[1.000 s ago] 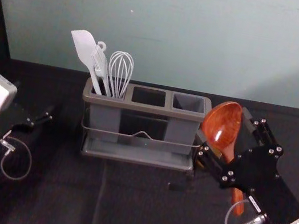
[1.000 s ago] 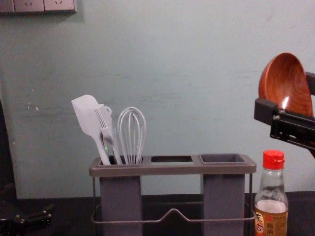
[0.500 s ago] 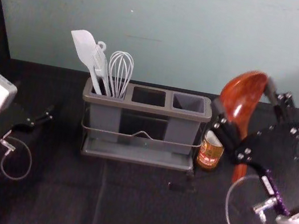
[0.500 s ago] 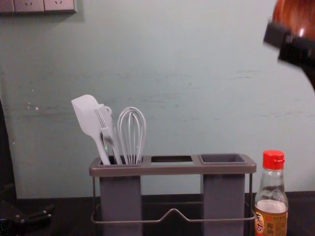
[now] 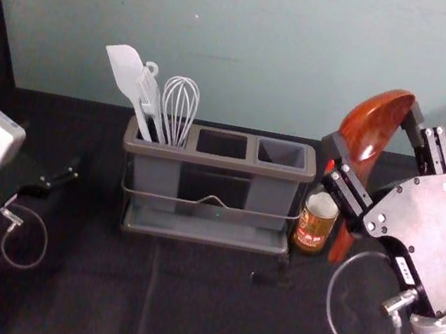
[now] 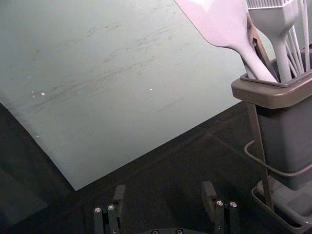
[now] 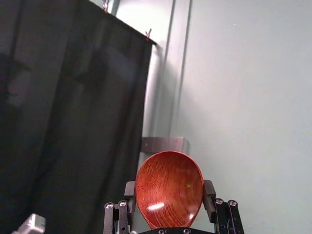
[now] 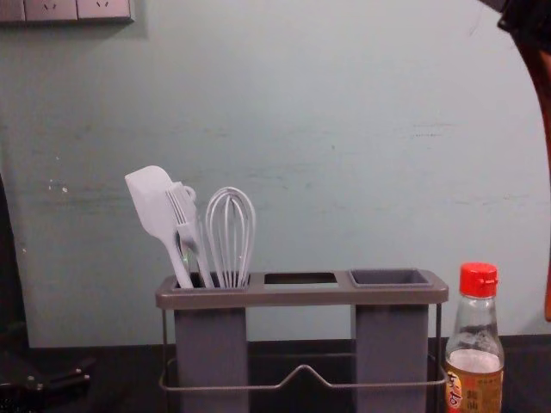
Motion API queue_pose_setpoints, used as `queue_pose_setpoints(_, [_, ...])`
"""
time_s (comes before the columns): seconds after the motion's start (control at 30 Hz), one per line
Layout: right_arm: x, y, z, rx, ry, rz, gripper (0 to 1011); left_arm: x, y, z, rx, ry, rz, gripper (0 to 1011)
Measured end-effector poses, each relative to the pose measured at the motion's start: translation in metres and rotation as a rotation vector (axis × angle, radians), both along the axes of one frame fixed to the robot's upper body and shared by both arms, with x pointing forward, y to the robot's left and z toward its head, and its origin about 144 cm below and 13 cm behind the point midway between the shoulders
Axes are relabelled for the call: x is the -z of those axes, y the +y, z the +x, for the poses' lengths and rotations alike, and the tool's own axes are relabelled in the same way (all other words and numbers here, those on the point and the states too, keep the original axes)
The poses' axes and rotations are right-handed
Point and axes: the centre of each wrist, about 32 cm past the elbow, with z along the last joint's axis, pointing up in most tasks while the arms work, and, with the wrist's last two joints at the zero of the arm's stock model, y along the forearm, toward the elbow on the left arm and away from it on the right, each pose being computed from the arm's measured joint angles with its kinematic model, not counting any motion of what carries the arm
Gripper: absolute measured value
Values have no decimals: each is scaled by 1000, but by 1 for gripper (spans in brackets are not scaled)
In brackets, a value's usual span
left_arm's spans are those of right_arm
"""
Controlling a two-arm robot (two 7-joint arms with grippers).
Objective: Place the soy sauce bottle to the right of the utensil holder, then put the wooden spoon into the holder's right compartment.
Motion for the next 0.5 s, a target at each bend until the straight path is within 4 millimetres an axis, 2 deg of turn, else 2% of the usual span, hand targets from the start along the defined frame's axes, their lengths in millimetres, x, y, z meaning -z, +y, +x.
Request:
queue_pose_setpoints(0.27, [-2, -18, 32, -119, -45, -40, 835, 0, 0, 0, 0, 0, 0, 1011])
queue_pose_setpoints(0.4, [-13, -24, 63, -193, -80, -32, 835, 0, 0, 0, 0, 0, 0, 1011])
queue_pose_setpoints(0.47, [-15, -24, 68, -201, -86, -25, 835, 0, 0, 0, 0, 0, 0, 1011])
queue_pose_setpoints(0.5, [-18, -23, 79, -212, -90, -11, 835, 0, 0, 0, 0, 0, 0, 1012])
